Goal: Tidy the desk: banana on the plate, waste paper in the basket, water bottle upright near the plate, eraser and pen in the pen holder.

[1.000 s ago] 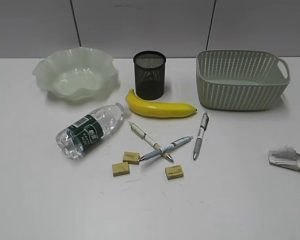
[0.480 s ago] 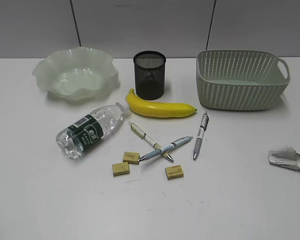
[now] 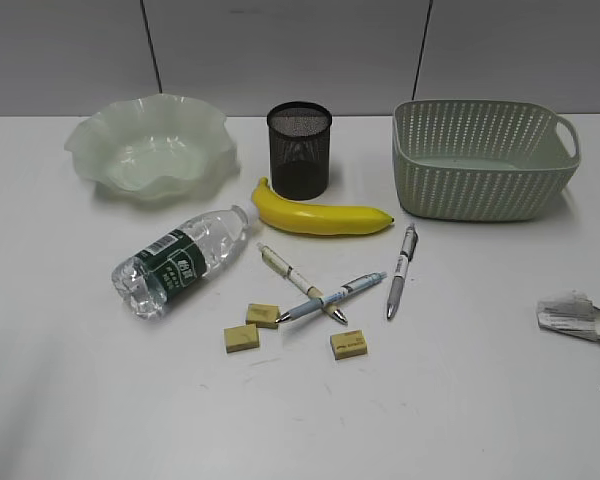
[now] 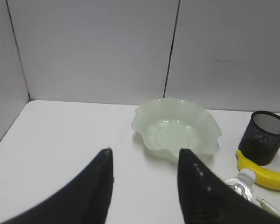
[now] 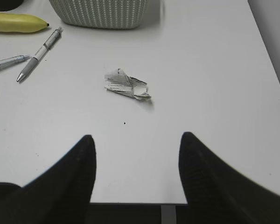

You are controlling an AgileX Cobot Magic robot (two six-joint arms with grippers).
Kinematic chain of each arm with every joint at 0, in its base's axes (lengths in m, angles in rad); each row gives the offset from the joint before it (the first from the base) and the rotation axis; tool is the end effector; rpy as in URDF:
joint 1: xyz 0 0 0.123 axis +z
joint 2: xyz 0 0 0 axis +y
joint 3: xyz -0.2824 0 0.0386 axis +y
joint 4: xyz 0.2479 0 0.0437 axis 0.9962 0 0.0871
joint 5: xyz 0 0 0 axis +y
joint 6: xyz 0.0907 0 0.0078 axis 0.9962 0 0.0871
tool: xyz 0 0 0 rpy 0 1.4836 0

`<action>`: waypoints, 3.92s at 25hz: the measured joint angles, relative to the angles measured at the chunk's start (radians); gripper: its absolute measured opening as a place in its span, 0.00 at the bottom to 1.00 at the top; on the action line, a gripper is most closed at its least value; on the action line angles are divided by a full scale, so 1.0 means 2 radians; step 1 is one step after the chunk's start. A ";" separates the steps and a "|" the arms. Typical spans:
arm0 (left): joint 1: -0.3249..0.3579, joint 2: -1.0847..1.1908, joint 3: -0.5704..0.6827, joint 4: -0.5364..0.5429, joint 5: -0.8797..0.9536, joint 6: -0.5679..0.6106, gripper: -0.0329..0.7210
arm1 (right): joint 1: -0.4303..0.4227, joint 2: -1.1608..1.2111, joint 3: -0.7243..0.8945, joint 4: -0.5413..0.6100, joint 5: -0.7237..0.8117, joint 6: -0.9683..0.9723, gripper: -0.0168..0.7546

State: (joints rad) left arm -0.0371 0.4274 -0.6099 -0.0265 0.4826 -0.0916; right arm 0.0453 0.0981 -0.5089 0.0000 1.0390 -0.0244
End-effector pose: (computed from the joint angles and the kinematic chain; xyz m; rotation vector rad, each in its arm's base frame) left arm 0.0837 -0.0042 0.3438 -0.0607 1.7841 -0.1205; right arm 0.0105 0.0005 0.2811 -0.0736 2.1105 0.0125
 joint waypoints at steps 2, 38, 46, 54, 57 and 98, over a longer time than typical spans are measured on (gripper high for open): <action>0.000 0.058 -0.023 -0.001 -0.009 0.005 0.50 | 0.000 0.000 0.000 0.000 0.000 0.000 0.61; -0.314 0.891 -0.640 -0.030 0.143 0.371 0.74 | 0.000 0.000 0.000 0.000 0.000 0.000 0.61; -0.343 0.947 -0.657 -0.018 0.103 0.403 0.74 | 0.000 0.000 0.000 0.000 0.000 0.000 0.61; -0.343 0.978 -0.661 -0.016 0.075 0.405 0.74 | 0.000 0.000 0.000 0.000 0.000 0.000 0.61; -0.343 0.987 -0.661 -0.008 0.071 0.405 0.74 | 0.000 0.000 0.000 0.000 0.000 0.000 0.61; -0.348 0.836 -0.662 -0.076 0.107 0.401 0.47 | 0.000 0.000 0.000 0.000 0.000 0.000 0.61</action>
State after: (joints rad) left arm -0.7339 2.0989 -1.9345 -0.1782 0.6961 0.7108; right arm 0.0453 0.0981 -0.5089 0.0000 1.0390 -0.0244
